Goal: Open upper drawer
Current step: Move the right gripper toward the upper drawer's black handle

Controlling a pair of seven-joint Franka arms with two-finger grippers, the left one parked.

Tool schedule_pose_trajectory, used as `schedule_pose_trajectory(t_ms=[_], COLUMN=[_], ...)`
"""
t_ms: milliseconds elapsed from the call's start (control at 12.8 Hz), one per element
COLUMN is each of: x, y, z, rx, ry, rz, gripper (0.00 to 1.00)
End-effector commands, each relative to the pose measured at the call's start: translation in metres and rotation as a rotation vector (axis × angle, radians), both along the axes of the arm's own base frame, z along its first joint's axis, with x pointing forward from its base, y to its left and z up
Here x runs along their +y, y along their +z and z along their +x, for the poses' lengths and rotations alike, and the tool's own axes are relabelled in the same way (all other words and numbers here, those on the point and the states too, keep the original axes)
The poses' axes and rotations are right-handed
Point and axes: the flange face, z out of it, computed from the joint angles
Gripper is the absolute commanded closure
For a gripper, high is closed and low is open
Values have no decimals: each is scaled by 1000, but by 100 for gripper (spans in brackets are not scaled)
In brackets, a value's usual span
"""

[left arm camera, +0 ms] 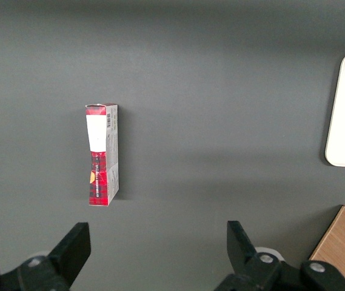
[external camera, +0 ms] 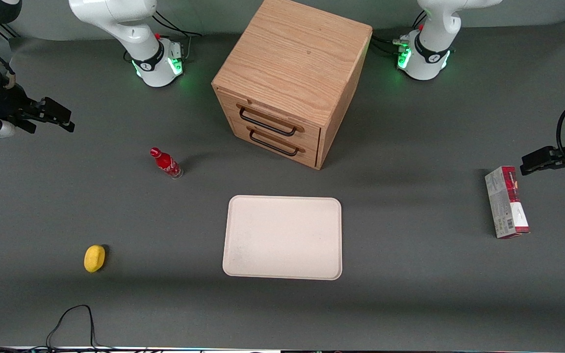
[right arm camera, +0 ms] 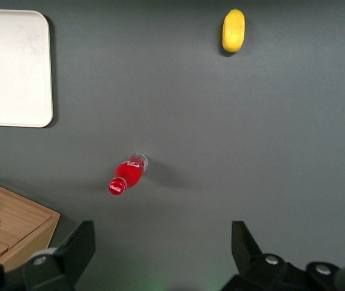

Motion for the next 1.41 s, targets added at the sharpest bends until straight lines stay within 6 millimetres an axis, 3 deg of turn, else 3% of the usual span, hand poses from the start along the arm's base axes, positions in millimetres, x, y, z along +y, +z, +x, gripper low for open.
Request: schedule_pose_trajectory(t_ms=[0, 156, 234, 391, 625, 703, 938, 1016, 1328], x=[8, 14, 40, 114, 229, 269, 366, 387, 410], y=[-1, -4, -5, -13, -10, -5, -18, -26, -75], z=[-1, 13, 23, 41, 34, 24, -21, -32, -25], rx=[11, 16, 15, 25, 15, 3, 15, 30, 148], ry=[23, 26, 67, 176, 395, 473, 728, 811, 1028], rz=[18, 24, 20, 43, 88, 94, 70, 80, 261], gripper=[0, 0, 0, 0, 0, 0, 0, 0, 0])
